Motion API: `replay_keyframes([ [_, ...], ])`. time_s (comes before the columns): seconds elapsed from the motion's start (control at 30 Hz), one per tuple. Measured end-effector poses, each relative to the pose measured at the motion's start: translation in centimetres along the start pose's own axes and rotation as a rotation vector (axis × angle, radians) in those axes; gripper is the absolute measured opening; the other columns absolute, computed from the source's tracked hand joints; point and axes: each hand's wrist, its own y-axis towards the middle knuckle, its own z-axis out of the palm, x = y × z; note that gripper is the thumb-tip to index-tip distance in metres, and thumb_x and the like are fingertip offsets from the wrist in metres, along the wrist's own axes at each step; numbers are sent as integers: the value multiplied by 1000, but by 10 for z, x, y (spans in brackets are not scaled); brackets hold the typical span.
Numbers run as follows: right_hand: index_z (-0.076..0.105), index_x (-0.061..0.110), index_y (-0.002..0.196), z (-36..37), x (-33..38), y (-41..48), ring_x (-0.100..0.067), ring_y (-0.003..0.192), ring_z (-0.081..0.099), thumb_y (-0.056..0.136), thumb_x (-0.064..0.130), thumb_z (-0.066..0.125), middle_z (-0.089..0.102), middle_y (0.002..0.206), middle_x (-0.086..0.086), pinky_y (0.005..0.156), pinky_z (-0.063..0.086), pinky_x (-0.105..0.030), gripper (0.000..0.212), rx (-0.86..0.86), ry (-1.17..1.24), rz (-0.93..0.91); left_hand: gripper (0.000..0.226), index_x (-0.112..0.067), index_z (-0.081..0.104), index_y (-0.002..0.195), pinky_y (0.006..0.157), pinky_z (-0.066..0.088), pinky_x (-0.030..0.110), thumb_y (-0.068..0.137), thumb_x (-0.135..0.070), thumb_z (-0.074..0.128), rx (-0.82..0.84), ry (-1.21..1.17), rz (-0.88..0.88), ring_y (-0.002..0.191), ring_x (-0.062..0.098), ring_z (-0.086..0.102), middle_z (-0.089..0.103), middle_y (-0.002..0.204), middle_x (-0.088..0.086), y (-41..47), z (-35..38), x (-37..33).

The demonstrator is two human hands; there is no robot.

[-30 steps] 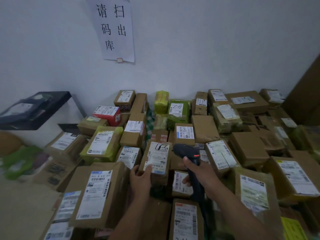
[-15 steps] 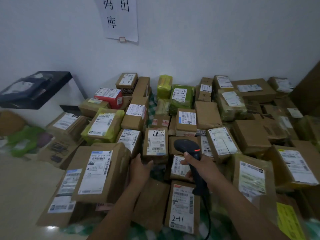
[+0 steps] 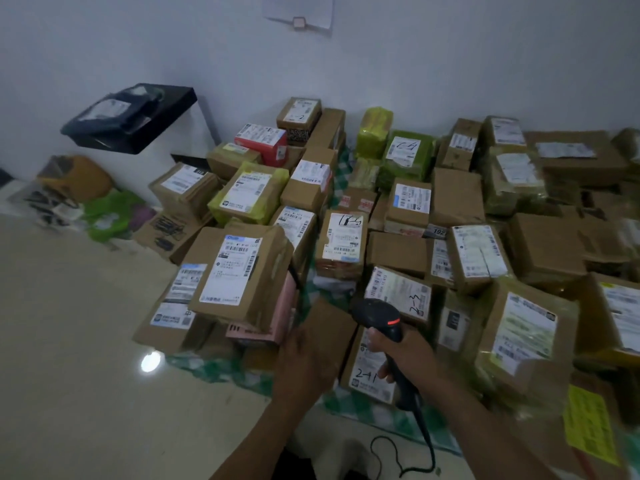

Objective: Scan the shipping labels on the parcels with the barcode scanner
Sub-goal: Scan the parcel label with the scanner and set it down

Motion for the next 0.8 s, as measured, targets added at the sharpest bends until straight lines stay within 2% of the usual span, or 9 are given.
replay_keyframes([
  [0.13,64,14,93,4,-16,-7,-20,46,62,91,34,66,73,79,-11,50,53,-30,20,-4,-90,73,118,-5,15,155,112,30,32,71,-69,68,43,89,-54,142,31,32,23,157,15,2,3,-2],
  [0.23,66,9,92,9,-23,-12,-16,45,62,91,35,66,72,68,-7,46,50,-24,26,-43,-135,95,126,2,40,144,93,50,39,50,-71,80,-23,161,11,117,39,58,50,135,24,6,7,2],
  [0.27,66,9,92,11,-24,-14,-15,43,61,91,35,66,71,68,-7,45,49,-23,26,-59,-118,91,124,1,39,145,93,50,38,52,-70,80,-38,158,17,116,38,58,51,133,23,5,4,1],
  [0.33,66,8,94,14,-23,-16,-14,43,61,91,33,66,71,71,-13,46,50,-25,25,-87,-64,78,118,-7,19,154,108,35,36,67,-64,73,26,127,-24,134,34,39,33,148,19,0,-5,-4],
  [0.43,65,9,100,15,-19,-21,-19,45,61,91,30,66,73,87,-20,49,50,-29,23,-149,64,50,113,-17,5,157,116,24,37,74,-56,70,-14,-76,-27,143,29,19,15,156,12,-6,-20,-4],
  [0.53,67,6,101,16,-9,-30,-22,50,62,91,35,64,75,84,-14,54,55,-33,31,-247,240,55,108,-31,6,157,116,32,40,76,-48,75,-16,-456,-23,142,21,23,14,154,-2,-15,-46,-12],
  [0.6,69,5,98,17,1,-37,-29,62,68,91,40,61,74,81,-17,65,59,-41,37,-270,433,83,99,-38,18,155,110,41,39,75,-48,76,12,-617,18,134,14,34,25,148,-8,-18,-65,-19],
  [0.7,63,7,102,23,14,-46,-38,93,71,85,45,59,72,104,-21,83,56,-50,42,-192,702,36,73,-36,43,140,90,57,33,76,-37,76,150,-946,121,115,12,62,56,132,-8,-25,-91,-26],
  [0.8,61,5,116,33,21,-54,-36,104,68,84,48,54,70,113,-18,89,51,-52,54,-102,760,-45,61,-32,51,131,80,56,23,73,-31,73,313,-1102,181,105,11,69,72,113,-10,-34,-109,-27],
])
